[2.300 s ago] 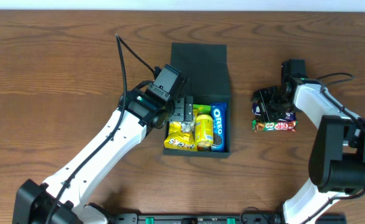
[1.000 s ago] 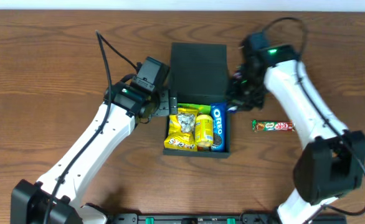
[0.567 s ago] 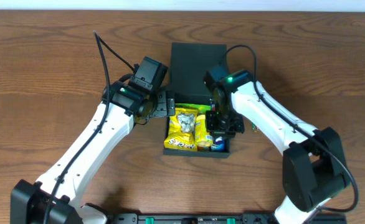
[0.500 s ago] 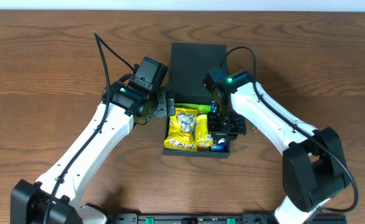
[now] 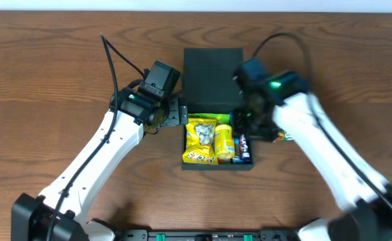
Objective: Pack container
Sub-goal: 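Carry the chocolate bars into the box and release them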
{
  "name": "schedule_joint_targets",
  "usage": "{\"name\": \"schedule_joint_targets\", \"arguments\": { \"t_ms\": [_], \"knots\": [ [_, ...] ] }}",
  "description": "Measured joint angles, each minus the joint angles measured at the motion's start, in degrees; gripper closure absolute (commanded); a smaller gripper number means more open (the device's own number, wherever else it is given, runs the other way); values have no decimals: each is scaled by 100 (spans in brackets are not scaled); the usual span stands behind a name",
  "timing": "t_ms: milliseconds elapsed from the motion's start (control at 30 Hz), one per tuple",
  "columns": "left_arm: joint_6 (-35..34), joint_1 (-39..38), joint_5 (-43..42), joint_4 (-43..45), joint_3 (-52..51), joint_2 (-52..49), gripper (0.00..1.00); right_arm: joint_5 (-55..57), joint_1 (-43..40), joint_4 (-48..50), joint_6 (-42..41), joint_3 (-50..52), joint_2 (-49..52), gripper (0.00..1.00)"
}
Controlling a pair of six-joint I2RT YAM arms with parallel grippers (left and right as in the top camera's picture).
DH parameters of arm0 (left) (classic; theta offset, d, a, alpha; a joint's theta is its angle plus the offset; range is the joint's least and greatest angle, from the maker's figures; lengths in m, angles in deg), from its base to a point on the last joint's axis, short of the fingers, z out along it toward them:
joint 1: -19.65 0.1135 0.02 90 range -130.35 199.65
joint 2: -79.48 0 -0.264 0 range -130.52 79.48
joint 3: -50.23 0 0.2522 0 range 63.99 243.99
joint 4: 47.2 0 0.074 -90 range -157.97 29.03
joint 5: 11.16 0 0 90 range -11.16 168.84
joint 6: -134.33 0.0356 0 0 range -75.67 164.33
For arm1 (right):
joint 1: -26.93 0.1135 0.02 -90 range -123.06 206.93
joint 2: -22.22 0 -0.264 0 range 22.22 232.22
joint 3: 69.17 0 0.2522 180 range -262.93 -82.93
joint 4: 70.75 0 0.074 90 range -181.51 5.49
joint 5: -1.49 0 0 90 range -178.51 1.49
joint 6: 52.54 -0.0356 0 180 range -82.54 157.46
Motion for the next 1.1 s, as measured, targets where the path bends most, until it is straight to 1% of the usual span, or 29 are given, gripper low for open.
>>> {"name": "schedule_joint_targets", "arguments": {
  "t_ms": [33, 133, 267, 300, 367, 400, 500, 533, 567, 633, 700, 767, 867, 967, 1100],
  "knots": [
    [0, 0, 0, 2, 0, 0, 5, 162, -291, 92, -127, -61, -435, 27],
    [0, 0, -2, -2, 0, 0, 5, 479, -997, 83, -240, -81, -704, 30],
    [-2, 7, 0, -9, 0, 0, 5, 671, -2181, 98, -605, -4, -518, 36],
    [-2, 7, -2, -7, 0, 0, 5, 588, -2404, 164, -813, 81, -470, 34],
    [-2, 4, -2, -9, 0, 0, 5, 435, -2826, 339, -1246, 352, -361, 18],
    [-2, 7, 0, -11, 0, 0, 5, 317, -3010, 466, -1591, 562, -304, 19],
    [-2, 7, 0, -20, 0, 0, 5, 175, -3158, 868, -2437, 1097, -271, 19],
    [-2, 7, 0, -20, 0, 0, 5, 114, -3161, 1152, -2771, 1366, -264, 20],
    [-2, 7, 0, -22, 0, 0, 5, 68, -3161, 1408, -3023, 1580, -249, 24],
    [-2, 7, 0, -17, 0, 0, 5, -66, -3161, 2107, -3375, 1982, -240, 27],
    [-2, 7, 0, -17, 0, 0, 5, -278, -3161, 2787, -3595, 2378, -229, 26],
    [-2, 7, 0, -13, 0, 0, 5, -422, -3158, 3161, -3794, 2618, -210, 27],
    [-2, 7, 0, -7, 0, 0, 5, -503, -3082, 3412, -4024, 2785, -72, 27],
    [-2, 7, -2, -7, 0, 0, 5, -577, -2837, 3786, -4127, 2796, 286, 28],
    [-2, 7, 0, -24, 0, 0, 5, -605, -2612, 3875, -4325, 2796, 656, 30]
  ]
}}
